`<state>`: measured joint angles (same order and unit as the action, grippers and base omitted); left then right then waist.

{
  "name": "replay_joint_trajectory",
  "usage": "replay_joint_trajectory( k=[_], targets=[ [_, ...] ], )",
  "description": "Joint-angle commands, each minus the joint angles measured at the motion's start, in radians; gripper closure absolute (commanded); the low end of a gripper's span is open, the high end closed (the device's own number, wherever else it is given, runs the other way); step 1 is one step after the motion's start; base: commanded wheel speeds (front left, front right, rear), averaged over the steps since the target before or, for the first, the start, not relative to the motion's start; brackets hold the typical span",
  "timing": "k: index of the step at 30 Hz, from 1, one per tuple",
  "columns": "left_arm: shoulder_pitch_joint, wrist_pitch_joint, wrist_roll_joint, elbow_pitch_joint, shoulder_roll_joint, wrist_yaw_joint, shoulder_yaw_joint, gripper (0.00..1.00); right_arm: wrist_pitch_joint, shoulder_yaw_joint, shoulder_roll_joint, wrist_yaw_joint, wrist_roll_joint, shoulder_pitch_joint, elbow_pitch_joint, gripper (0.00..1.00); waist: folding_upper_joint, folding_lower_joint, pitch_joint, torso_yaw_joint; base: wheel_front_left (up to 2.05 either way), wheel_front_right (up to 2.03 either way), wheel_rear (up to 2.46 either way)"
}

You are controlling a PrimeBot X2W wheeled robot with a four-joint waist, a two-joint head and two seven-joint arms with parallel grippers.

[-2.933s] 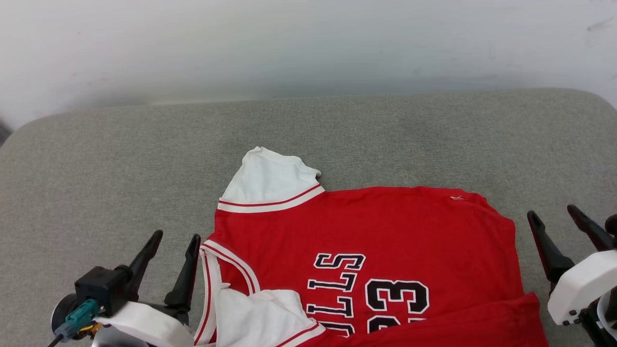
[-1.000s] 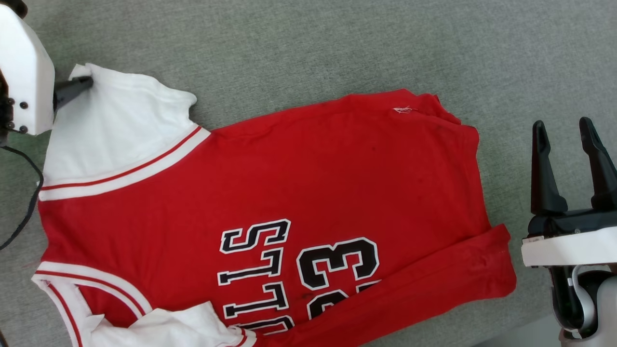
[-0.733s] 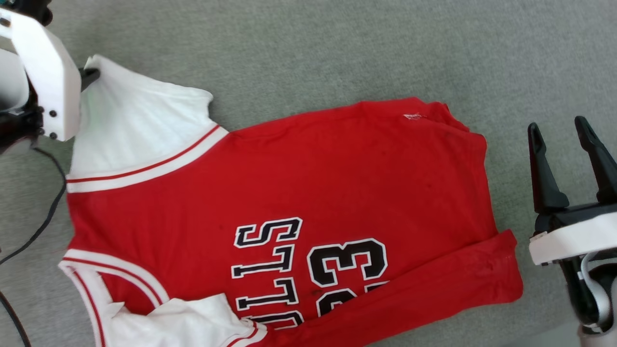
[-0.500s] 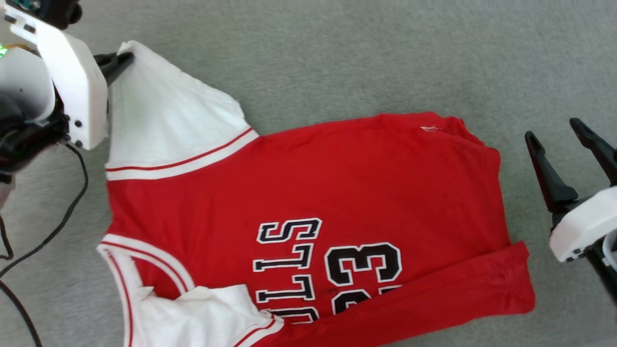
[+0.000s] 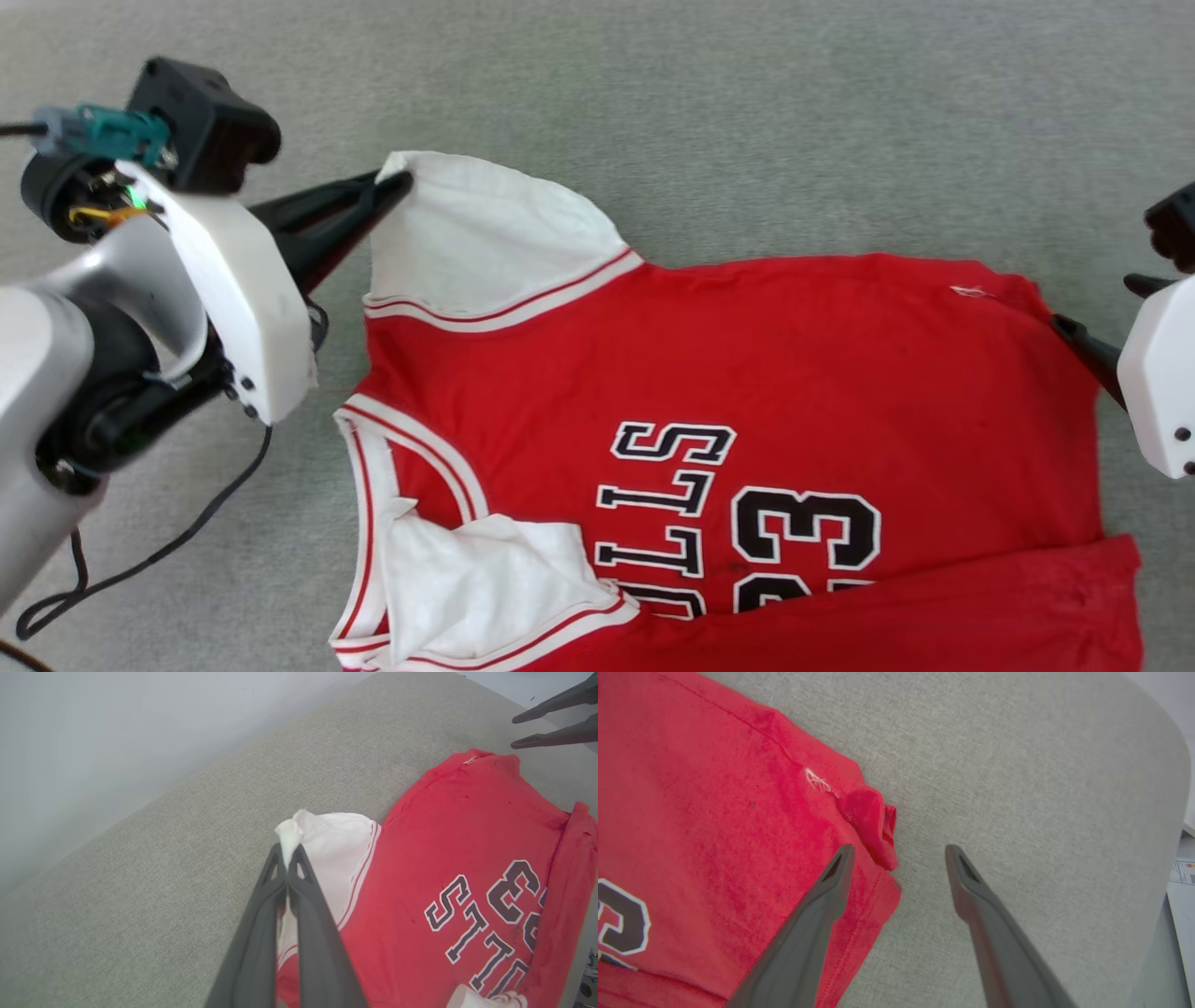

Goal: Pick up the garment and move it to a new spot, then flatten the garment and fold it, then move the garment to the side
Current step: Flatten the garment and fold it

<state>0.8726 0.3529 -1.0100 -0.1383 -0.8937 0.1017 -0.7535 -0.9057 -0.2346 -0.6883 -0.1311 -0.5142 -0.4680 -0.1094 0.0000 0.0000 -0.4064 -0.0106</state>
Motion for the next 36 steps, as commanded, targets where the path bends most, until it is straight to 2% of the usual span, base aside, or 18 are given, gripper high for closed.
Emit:
replay_joint_trajectory(
  k=[1, 8, 19, 20, 21, 22, 30, 36],
  targets=[
    [-0.014, -0.010, 0.011, -0.013, -0.003, -0.007, 0.001, 1.00, -0.009, -0.009, -0.012, 0.001, -0.005, -0.022, 0.009, 0.00, 0.0000, 0.0000, -0.012, -0.020, 0.00, 0.00, 0.00],
    [-0.059, -0.049, 0.041, -0.128, -0.005, -0.051, -0.004, 1.00, -0.056, -0.106, -0.039, 0.001, -0.031, -0.093, 0.119, 0.00, 0.0000, 0.0000, -0.045, -0.068, 0.00, 0.00, 0.00],
    [-0.085, -0.065, 0.068, -0.165, 0.002, -0.073, -0.023, 1.00, 0.006, -0.226, -0.026, 0.001, -0.043, -0.107, 0.310, 0.00, 0.0000, 0.0000, -0.076, -0.114, 0.00, 0.00, 0.00],
    [-0.085, -0.068, 0.070, -0.162, 0.004, -0.072, -0.025, 1.00, 0.013, -0.236, -0.027, 0.001, -0.044, -0.107, 0.324, 0.30, 0.0000, 0.0000, -0.076, -0.116, 0.00, 0.00, 0.00],
    [-0.086, -0.069, 0.071, -0.158, 0.007, -0.072, -0.025, 1.00, 0.021, -0.245, -0.027, 0.001, -0.048, -0.109, 0.336, 0.91, 0.0000, 0.0000, -0.075, -0.117, 0.00, 0.00, 0.00],
    [-0.087, -0.075, 0.073, -0.151, 0.010, -0.070, -0.026, 1.00, 0.032, -0.252, -0.024, 0.002, -0.050, -0.111, 0.346, 1.00, 0.0000, 0.0000, -0.072, -0.117, 0.00, 0.00, 0.00],
    [-0.112, -0.128, 0.082, -0.074, 0.021, -0.075, -0.023, 1.00, 0.189, -0.236, -0.018, 0.001, -0.069, -0.159, 0.363, 1.00, 0.0000, 0.0000, 0.016, -0.090, 0.00, 0.00, 0.00],
    [-0.169, -0.154, 0.064, -0.051, 0.005, -0.087, -0.031, 1.00, 0.308, -0.194, -0.019, 0.001, -0.077, -0.099, 0.346, 1.00, 0.0000, 0.0000, 0.119, -0.070, 0.00, 0.00, 0.00]
  ],
)
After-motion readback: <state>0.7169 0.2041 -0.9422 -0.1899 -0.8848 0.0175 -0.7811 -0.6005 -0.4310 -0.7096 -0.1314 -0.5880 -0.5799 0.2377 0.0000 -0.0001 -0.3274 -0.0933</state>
